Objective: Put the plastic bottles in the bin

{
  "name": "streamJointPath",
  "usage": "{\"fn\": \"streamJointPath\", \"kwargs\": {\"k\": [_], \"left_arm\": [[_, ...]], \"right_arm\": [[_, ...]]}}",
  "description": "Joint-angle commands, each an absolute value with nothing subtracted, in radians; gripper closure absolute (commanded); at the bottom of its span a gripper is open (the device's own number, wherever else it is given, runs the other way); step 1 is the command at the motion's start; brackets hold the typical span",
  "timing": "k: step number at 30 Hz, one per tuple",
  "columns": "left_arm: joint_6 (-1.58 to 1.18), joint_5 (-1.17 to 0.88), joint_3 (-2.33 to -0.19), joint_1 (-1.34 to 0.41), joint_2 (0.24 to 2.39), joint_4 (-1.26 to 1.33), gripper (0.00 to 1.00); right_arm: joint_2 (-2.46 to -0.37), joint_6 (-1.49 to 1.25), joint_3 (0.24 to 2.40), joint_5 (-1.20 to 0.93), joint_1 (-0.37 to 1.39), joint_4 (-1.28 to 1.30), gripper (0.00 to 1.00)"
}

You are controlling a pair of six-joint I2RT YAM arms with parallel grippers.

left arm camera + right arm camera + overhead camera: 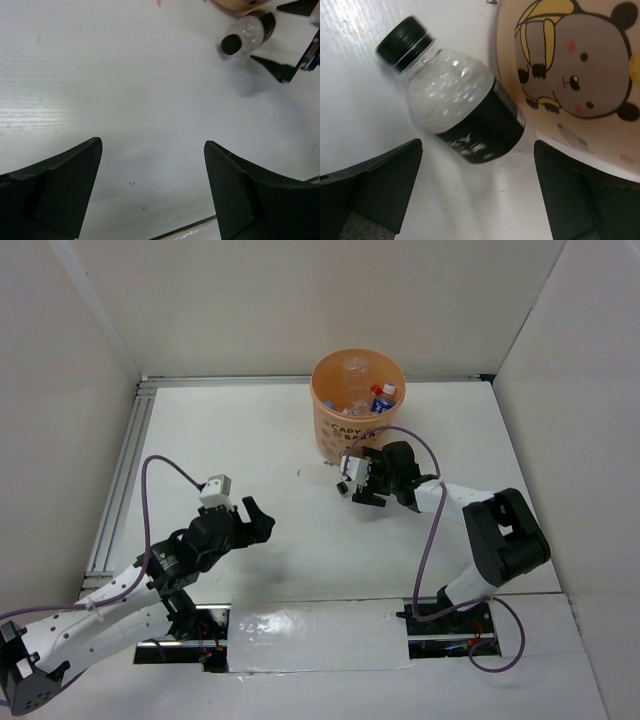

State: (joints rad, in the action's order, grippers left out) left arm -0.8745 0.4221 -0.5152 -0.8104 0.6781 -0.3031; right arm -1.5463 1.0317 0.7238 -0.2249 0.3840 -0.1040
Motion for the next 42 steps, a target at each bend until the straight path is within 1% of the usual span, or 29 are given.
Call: {"fn": "streamJointPath", "kwargs": {"k": [1,5,9,10,11,13,15,18,19,20,23,25,26,28,29,31,32,33,36,40,42], "left_arm": [[-1.006,0.457,-0.474,-0.833,0.638,-0.359,0.05],[-1.031,0.457,-0.453,-0.842,0.618,-0.368,0.05],[-1.031,0.466,-0.463,-0.851,0.629,-0.368,0.05],[-1.031,0.466,-0.463,-0.851,0.641,-0.368,0.05],[-1.031,0.466,-0.463,-0.851,0.653,-0.368,0.05],[-1.031,0.466,-0.463,-0.851,0.664,-0.356,0.05],[-1.031,0.456,-0.463,-0.851,0.673,-0.342,0.05],[-1.020,0.446,-0.463,-0.851,0.673,-0.319,0.05],[-1.009,0.446,-0.463,-0.851,0.683,-0.307,0.05],[-1.009,0.446,-0.463,-0.851,0.683,-0.307,0.05],[-1.000,0.437,-0.463,-0.851,0.692,-0.293,0.05],[-0.990,0.437,-0.472,-0.851,0.692,-0.293,0.05],[-0.989,0.437,-0.472,-0.851,0.692,-0.293,0.05],[-0.989,0.437,-0.472,-0.851,0.667,-0.293,0.05],[-0.989,0.446,-0.472,-0.851,0.658,-0.293,0.05],[-0.979,0.456,-0.462,-0.851,0.649,-0.293,0.05],[-0.979,0.456,-0.462,-0.851,0.635,-0.293,0.05],[-0.979,0.456,-0.462,-0.851,0.635,-0.293,0.05],[-0.969,0.446,-0.462,-0.851,0.635,-0.284,0.05],[-0.960,0.437,-0.462,-0.851,0.646,-0.273,0.05],[-0.960,0.437,-0.471,-0.851,0.655,-0.262,0.05]], "right_arm": [[-1.613,1.074,0.805,-0.219,0.394,-0.131,0.02],[-1.647,1.152,0.825,-0.287,0.385,-0.051,0.02],[-1.657,1.343,0.838,-0.434,0.374,0.162,0.11],[-1.666,1.418,0.848,-0.461,0.374,0.258,0.13],[-1.666,1.463,0.848,-0.494,0.365,0.314,0.19],[-1.655,1.538,0.848,-0.543,0.365,0.424,0.27],[-1.631,1.575,0.838,-0.563,0.365,0.480,0.37],[-1.592,1.575,0.816,-0.575,0.374,0.551,0.50],[-1.583,1.575,0.816,-0.589,0.374,0.567,0.55],[-1.566,1.575,0.805,-0.598,0.383,0.592,0.58],[-1.513,1.511,0.805,-0.632,0.406,0.629,0.70],[-1.461,1.461,0.834,-0.699,0.407,0.638,0.71],[-1.395,1.389,0.848,-0.727,0.407,0.638,0.71],[-1.330,1.323,0.916,-0.799,0.420,0.650,0.71],[-1.277,1.224,0.980,-0.816,0.429,0.631,0.71],[-1.241,1.137,1.053,-0.830,0.451,0.602,0.71],[-1.229,1.023,1.089,-0.818,0.451,0.535,0.71],[-1.229,0.985,1.160,-0.802,0.451,0.508,0.72],[-1.253,0.889,1.286,-0.707,0.451,0.424,0.72],[-1.331,0.851,1.402,-0.565,0.394,0.348,0.71],[-1.397,0.851,1.448,-0.542,0.365,0.339,0.71]]}}
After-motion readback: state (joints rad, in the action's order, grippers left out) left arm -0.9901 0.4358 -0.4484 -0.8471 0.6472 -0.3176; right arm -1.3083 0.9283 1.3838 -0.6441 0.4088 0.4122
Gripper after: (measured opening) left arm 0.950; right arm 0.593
